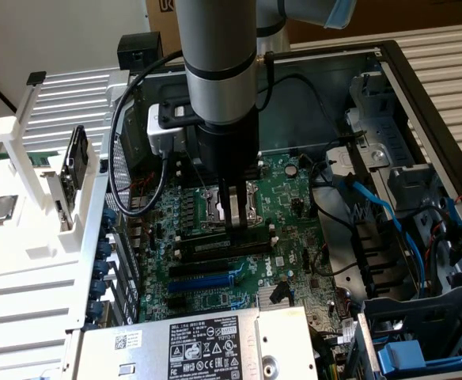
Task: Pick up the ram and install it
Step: 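Insert the ram into the slot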
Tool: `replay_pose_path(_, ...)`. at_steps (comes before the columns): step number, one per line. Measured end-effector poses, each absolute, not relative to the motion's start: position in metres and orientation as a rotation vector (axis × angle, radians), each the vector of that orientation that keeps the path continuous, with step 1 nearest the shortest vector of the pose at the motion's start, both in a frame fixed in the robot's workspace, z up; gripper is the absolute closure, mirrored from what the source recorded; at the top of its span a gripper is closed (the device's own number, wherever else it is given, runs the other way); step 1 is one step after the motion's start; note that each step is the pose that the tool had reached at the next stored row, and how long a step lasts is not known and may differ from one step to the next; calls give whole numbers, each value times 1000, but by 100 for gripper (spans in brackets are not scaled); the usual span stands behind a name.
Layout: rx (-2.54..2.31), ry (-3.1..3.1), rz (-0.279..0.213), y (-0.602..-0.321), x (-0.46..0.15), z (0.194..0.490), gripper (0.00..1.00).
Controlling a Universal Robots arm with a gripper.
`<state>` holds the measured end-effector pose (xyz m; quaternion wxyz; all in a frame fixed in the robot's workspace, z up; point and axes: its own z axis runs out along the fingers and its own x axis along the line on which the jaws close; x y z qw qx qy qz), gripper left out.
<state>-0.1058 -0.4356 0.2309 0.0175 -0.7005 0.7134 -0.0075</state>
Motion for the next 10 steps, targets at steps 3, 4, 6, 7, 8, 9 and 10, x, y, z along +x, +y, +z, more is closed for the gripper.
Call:
replay_pose_path(3, -2177, 2216, -23, -436, -106, 230, 88)
replay_pose_path(4, -2176, 2216, -23, -436, -106, 230, 88)
replay_pose_path(6, -2177, 2216, -23, -436, -106, 230, 88)
replay_pose_path(7, -2176, 2216, -23, -436, -106, 230, 88)
replay_pose_path(8, -2176, 2216, -23, -436, -106, 229, 88)
replay_pose_path(9, -2176, 2216, -23, -436, -106, 229, 88)
replay_pose_path(10, -2177, 2216, -23, -436, -106, 229, 88)
